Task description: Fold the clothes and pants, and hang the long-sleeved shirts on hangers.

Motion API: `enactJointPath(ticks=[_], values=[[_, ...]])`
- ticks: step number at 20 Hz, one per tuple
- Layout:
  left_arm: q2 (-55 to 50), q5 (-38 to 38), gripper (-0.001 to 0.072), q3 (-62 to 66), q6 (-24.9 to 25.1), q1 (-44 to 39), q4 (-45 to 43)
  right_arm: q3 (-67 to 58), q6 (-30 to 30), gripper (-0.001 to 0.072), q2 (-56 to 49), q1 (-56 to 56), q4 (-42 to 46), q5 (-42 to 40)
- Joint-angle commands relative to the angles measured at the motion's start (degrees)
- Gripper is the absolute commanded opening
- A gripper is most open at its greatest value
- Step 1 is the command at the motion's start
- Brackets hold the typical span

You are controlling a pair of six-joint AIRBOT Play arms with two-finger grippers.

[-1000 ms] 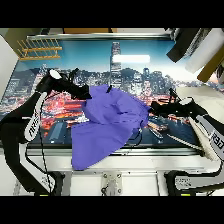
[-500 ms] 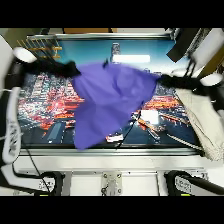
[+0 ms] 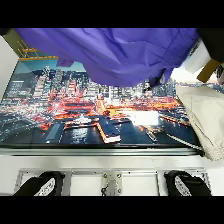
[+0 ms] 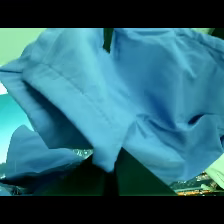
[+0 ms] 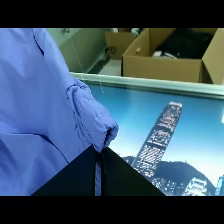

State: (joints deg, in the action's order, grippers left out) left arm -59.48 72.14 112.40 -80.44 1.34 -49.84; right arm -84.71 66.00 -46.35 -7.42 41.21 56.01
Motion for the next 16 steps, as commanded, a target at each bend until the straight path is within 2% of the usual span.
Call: enactJointPath(ticks=[1, 5, 9, 12, 14, 16], values=[[8.74, -0.81, 0.0007, -5.97, 0.0, 0.07, -0.11, -0.52, 3.67, 0.0016, 5.97, 0.02, 4.63, 6.95], [14.05, -3.1, 0.0007, -15.87, -1.73, 0.07, -0.13, -0.48, 15.21, 0.0016, 8.11, 0.02, 16.37, 21.35], [11.63, -8.83, 0.0007, -24.85, -2.95, -0.07, 0.04, 2.32, 25.97, 0.0016, 6.25, 0.61, 17.59, 32.85], [1.88, -9.92, 0.0007, -28.57, -2.91, -2.34, 0.0, 9.2, 29.86, 0.0016, 1.31, 2.54, 17.99, 33.81], [-7.04, -11.63, 0.0007, -29.07, -2.82, -4.92, -0.02, 12.68, 29.07, 0.0017, -4.9, 3.54, 18.25, 32.04], [-16.74, -15.39, 0.0007, -27.69, -1.36, -7.54, -0.02, 13.22, 25.57, 0.0016, -12.98, 3.48, 18.88, 26.1]])
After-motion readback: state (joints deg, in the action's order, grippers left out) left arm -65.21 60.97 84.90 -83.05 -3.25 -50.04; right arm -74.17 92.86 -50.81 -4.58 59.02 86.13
